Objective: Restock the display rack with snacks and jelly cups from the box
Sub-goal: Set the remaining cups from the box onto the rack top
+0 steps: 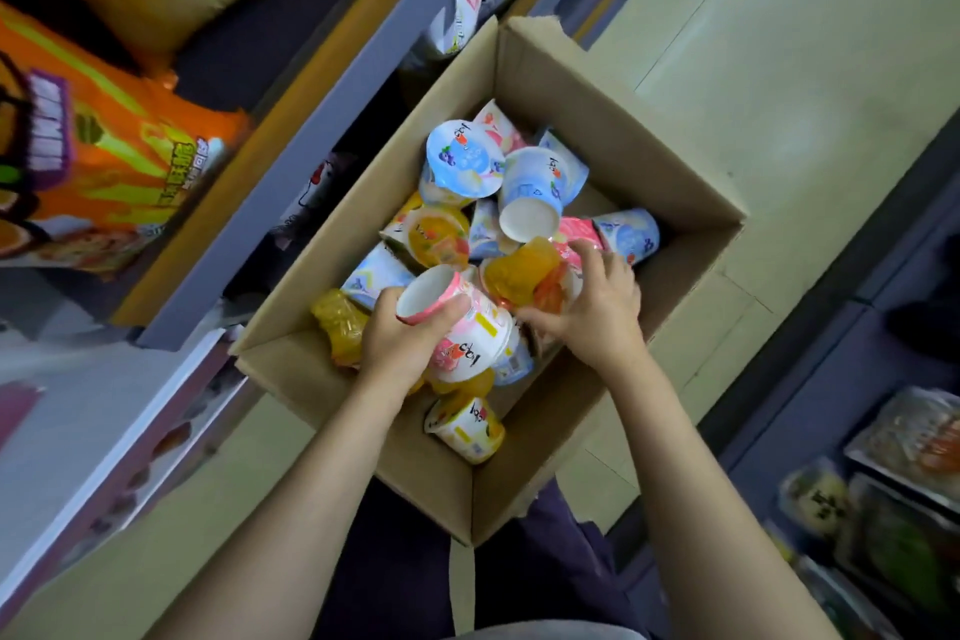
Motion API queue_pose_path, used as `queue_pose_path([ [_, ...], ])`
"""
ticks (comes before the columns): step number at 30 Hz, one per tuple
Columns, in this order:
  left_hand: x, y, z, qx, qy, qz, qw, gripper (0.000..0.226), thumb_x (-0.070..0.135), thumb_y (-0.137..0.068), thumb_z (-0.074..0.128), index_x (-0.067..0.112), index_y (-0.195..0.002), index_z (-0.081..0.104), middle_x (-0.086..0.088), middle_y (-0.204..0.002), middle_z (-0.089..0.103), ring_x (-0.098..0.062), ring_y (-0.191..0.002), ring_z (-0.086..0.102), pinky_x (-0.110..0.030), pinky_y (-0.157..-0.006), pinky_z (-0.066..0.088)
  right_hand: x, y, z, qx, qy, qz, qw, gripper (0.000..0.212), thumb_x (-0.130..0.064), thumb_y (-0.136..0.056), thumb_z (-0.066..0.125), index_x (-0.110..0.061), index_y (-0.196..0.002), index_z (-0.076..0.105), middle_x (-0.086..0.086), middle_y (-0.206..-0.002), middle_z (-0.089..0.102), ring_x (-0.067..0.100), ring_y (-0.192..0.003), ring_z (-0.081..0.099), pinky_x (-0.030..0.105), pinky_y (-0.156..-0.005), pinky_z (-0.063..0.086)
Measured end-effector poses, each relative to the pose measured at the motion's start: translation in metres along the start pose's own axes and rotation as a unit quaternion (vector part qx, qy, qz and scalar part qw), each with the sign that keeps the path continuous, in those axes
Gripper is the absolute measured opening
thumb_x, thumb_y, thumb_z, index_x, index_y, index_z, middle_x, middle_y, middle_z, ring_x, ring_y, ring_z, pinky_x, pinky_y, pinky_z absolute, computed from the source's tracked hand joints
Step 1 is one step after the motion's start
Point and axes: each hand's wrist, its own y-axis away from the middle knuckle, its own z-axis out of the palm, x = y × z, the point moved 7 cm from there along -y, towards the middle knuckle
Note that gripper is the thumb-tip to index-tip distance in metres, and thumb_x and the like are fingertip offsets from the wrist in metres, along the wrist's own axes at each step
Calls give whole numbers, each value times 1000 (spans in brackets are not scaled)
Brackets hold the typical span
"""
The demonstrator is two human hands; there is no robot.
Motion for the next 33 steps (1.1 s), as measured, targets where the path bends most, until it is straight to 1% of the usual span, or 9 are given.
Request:
queue_pose_path([
  [2, 2, -1, 15, -5, 2, -6, 1000, 61, 58, -59, 82, 23, -105, 61, 6, -100, 69, -15, -95, 65, -32, -74, 53, 19, 2, 13, -117, 42, 42, 991, 124, -62, -55, 86, -21, -153, 21, 17, -150, 32, 37, -141, 24, 55, -113, 27],
  [5, 0, -5, 28, -1, -7, -25, 1000, 58, 63, -59, 79, 28, -101, 59, 6, -100, 68, -19, -97, 64, -40, -84, 55, 28, -1, 28, -175, 110, 36, 978, 124, -49, -63, 86, -21, -155, 9, 13, -149, 30, 40, -138, 24, 56, -106, 34],
  [10, -21, -2, 24, 36, 62, -67, 995, 48, 58, -71, 78, 29, -103, 57, 6, -105, 64, -17, -100, 62, -35, -81, 53, 34, -13, 34, -205, 92, 47, 973, 108, -64, -54, 79, -16, -140, 33, 7, -133, 49, 36, -134, 37, 51, -106, 33],
  [14, -27, 8, 12, 59, 112, -93, 988, 86, 73, -46, 74, 29, -118, 57, 2, -115, 66, -20, -103, 65, -41, -85, 57, 22, 0, 36, -207, 13, 49, 977, 101, -66, -54, 80, -17, -133, 42, 4, -130, 51, 27, -121, 52, 49, -99, 46],
  [18, -27, 26, 0, 83, 190, -75, 975, 48, 49, -76, 78, 35, -116, 56, 3, -111, 67, -15, -96, 67, -31, -71, 56, 11, 22, 41, -183, -128, 47, 974, 101, -70, -43, 84, -18, -124, 52, 2, -118, 59, 17, -106, 62, 40, -87, 57],
  [22, -27, 44, -17, 67, 264, -81, 959, 39, 46, -83, 72, 30, -116, 58, -3, -111, 69, -20, -92, 70, -30, -60, 54, -15, 46, 24, -158, -232, 27, 959, 60, -40, -62, 92, -18, -108, 60, -8, -97, 71, 2, -84, 68, 23, -69, 57],
  [24, -29, 52, -26, 45, 301, -84, 949, 35, 44, -87, 70, 28, -115, 56, -5, -110, 70, -23, -93, 70, -34, -62, 56, -30, 61, 12, -154, -283, 22, 947, 55, -35, -65, 92, -18, -109, 63, -6, -97, 74, 7, -86, 71, 23, -69, 57],
  [28, -33, 69, -50, -12, 347, -51, 936, 64, 49, -77, 66, 20, -133, 54, -7, -117, 71, -20, -97, 72, -35, -63, 59, -65, 96, -3, -217, -363, -3, 906, 39, -15, -77, 84, -15, -111, 66, 3, -102, 76, 17, -94, 73, 29, -79, 58],
  [33, -47, 106, -109, -36, 390, 0, 920, 24, 36, -91, 55, 25, -112, 60, 0, -98, 75, -15, -82, 73, -39, -70, 60, -107, 149, 2, -207, -348, -44, 913, 62, -30, -69, 91, -22, -122, 60, 1, -114, 72, 20, -104, 70, 42, -94, 55],
])
